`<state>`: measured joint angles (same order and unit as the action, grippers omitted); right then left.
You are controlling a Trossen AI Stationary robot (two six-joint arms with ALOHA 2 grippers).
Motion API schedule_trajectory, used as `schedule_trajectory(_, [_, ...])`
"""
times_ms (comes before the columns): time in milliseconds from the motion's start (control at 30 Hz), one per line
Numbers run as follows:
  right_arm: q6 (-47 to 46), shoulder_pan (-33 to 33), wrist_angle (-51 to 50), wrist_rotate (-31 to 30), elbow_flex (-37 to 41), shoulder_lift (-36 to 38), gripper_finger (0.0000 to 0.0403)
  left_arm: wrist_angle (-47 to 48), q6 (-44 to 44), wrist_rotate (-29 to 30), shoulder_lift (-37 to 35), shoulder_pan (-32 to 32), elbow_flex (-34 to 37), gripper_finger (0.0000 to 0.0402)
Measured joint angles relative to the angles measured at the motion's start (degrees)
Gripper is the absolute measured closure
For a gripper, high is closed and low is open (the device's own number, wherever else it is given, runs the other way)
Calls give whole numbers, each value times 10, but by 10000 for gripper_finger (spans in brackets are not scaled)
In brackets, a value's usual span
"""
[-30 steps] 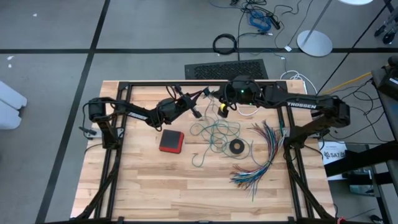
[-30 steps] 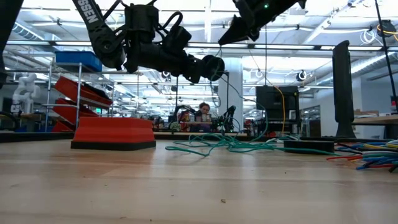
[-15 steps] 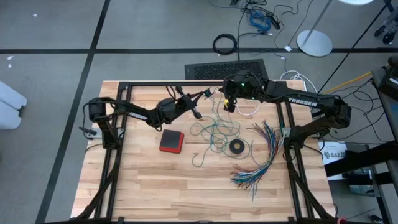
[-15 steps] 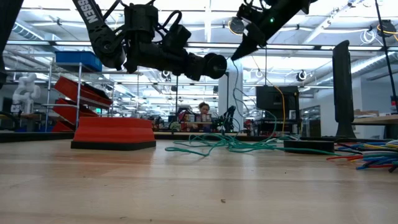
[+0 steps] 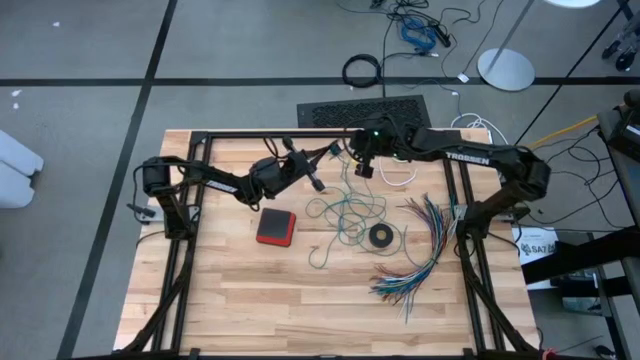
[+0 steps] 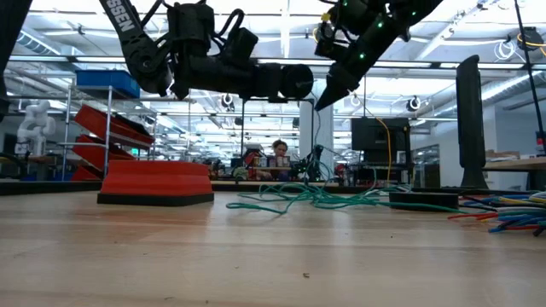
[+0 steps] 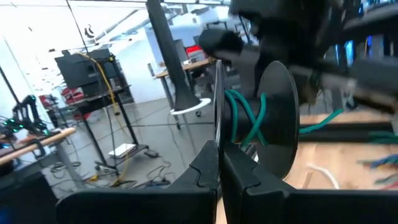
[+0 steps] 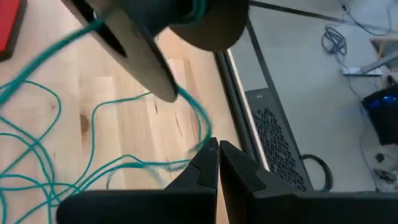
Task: Coiling cords
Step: Coil the green wire cable on the spool
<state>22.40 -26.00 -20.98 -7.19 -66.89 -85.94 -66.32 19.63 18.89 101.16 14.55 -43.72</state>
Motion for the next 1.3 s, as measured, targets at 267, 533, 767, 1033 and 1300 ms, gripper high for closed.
schedule_trajectory(267, [-14, 1, 51, 29, 0, -8, 402, -39, -91, 8, 0, 10, 0, 400])
schedule_trajectory(533, [-31, 2, 54, 59, 0, -9, 402, -89, -148, 8, 0, 22, 0, 400])
schedule_trajectory(767, [-36, 11, 41, 27, 0, -8, 402, -101, -145, 9, 0, 23, 0, 400])
schedule_trajectory(1033, [-38, 9, -74, 9, 0, 48, 398, -97, -129, 22, 0, 23, 0, 400])
schedule_trajectory(1300, [-59, 33, -50, 60, 0, 51, 329, -99, -129, 22, 0, 23, 0, 400])
